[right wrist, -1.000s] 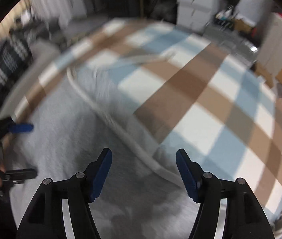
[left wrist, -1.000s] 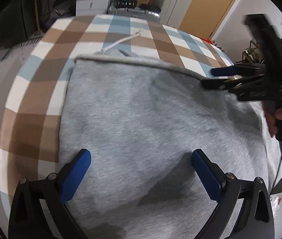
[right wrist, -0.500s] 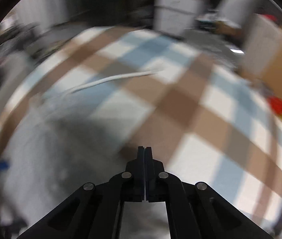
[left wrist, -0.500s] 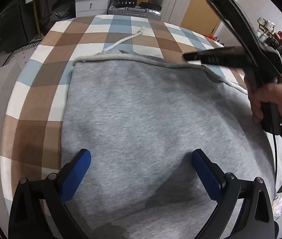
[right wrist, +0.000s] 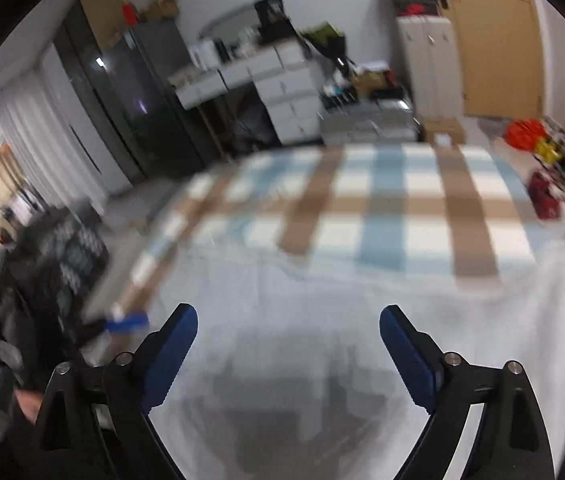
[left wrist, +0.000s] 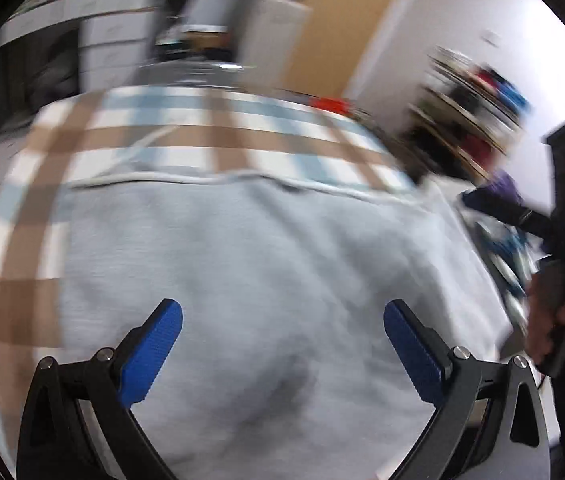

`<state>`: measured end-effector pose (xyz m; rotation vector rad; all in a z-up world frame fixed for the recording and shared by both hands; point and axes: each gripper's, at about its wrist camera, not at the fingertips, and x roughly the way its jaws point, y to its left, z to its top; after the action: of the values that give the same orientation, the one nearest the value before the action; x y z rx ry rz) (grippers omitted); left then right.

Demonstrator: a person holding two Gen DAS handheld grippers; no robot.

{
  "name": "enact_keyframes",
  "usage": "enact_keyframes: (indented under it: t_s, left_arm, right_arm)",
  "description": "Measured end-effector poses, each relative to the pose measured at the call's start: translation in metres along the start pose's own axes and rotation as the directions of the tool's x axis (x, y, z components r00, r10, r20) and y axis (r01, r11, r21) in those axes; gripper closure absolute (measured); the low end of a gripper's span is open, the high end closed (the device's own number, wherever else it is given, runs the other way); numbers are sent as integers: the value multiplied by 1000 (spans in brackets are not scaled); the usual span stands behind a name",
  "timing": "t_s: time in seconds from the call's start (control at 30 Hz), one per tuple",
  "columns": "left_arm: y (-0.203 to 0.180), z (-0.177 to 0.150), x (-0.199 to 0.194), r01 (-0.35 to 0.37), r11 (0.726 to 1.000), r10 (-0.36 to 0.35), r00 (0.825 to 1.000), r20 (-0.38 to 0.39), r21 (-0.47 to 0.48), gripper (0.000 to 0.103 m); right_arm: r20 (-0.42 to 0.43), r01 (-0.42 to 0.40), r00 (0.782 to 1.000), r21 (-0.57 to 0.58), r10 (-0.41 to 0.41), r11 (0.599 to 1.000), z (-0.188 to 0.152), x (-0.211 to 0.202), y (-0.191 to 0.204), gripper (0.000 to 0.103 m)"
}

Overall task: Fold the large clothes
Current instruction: 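Press the folded hoodie flat with both open grippers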

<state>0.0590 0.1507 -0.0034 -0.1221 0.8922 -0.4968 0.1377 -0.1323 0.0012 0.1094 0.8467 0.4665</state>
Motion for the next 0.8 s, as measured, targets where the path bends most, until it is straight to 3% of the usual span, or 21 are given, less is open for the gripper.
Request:
enact_keyframes:
  t_s: [0.07,0.1,0.13,0.2,0.3,0.5,0.6,0.67,0.77,0.8]
  left_arm:
    - [-20,-10,13,-30,995,35,998,-51,96,4]
    - [-32,-20,29,-105,980,123,987,-102,170,4]
    - [-34,-27,40,-148,970,174,977,-125,191,4]
    - [-28,-31,46,-149,976,171,975,-141,156,2]
    - [-15,-32,52,-125,986,143,975,-171,111,1]
    - [-16,-33,41,-95,993,106,982,-158,77,1]
    - [-10,-31,20,-32,999,34,988,-150,15,1]
    - [-2,-33,14,-42,999,43,990,-131,6,1]
    - [26,-38,27,-59,995,41,976,-212,-78,1]
    - [30,-38,26,-37,995,18,980,-199,-93,1]
  right_arm:
    - [-109,65,992,-54,-71,996,-35,8,6,10]
    - [-145,74,986,-68,-83,995,-46,13,6,10]
    - [-199,86,975,-94,-104,992,-62,27,9,12]
    - [-234,158,954,-135,-187,978,-85,44,8,12]
    - [-175,185,962,-149,-210,971,-99,51,9,10]
    - [-80,139,986,-60,-143,988,-108,34,-5,10]
    - [5,98,995,84,-98,992,-110,0,-26,10]
    - [76,111,989,149,-123,983,-111,-22,-42,10]
    - [27,224,972,194,-234,955,-114,-26,-70,9]
    - [-11,237,971,219,-241,947,-117,-20,-79,9]
